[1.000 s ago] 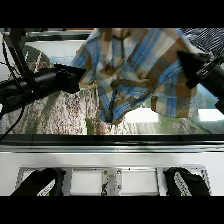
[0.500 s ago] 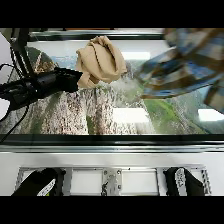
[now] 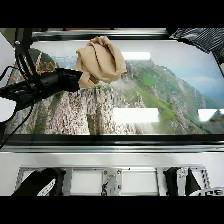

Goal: Fold the clothes and pants, and hang the long-sleeved shirts on hangers.

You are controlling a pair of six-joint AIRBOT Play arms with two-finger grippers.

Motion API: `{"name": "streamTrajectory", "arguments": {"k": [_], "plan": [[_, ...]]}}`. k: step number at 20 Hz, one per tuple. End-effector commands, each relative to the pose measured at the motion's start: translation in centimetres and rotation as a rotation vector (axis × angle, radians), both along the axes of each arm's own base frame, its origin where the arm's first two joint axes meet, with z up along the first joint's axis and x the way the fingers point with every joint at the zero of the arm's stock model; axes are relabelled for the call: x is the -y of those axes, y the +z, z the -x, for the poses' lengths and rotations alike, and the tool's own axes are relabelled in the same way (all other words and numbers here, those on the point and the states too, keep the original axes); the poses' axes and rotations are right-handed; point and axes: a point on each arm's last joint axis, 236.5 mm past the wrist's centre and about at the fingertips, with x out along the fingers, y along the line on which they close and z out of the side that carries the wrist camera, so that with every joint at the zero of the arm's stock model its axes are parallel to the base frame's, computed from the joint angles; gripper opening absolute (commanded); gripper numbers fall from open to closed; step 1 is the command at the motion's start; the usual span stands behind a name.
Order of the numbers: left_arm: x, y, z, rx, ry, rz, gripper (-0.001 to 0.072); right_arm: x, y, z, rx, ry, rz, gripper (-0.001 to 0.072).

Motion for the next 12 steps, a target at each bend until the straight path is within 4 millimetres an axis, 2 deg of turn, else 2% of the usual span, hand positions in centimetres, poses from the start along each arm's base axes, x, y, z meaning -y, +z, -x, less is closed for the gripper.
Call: {"name": "streamTrajectory", "arguments": {"k": [1,4,6,12], "plan": [[0.0,0.0,-0.1,0.007,0.0,-0.004,0.0012,1.5,2.9,4.1,0.034,-0.155,-0.003,0.0009],[0.0,0.0,-0.1,0.006,0.0,-0.004,0.0012,0.5,5.8,4.6,0.038,-0.166,0.049,0.0008],[0.0,0.0,-0.1,0.006,0.0,-0.004,0.0012,-0.1,6.8,4.8,0.057,-0.166,0.075,0.0008],[0.0,-0.2,0.0,-0.001,-0.003,-0.008,0.0012,-0.9,6.9,5.0,0.049,-0.165,0.073,0.0009]]}}
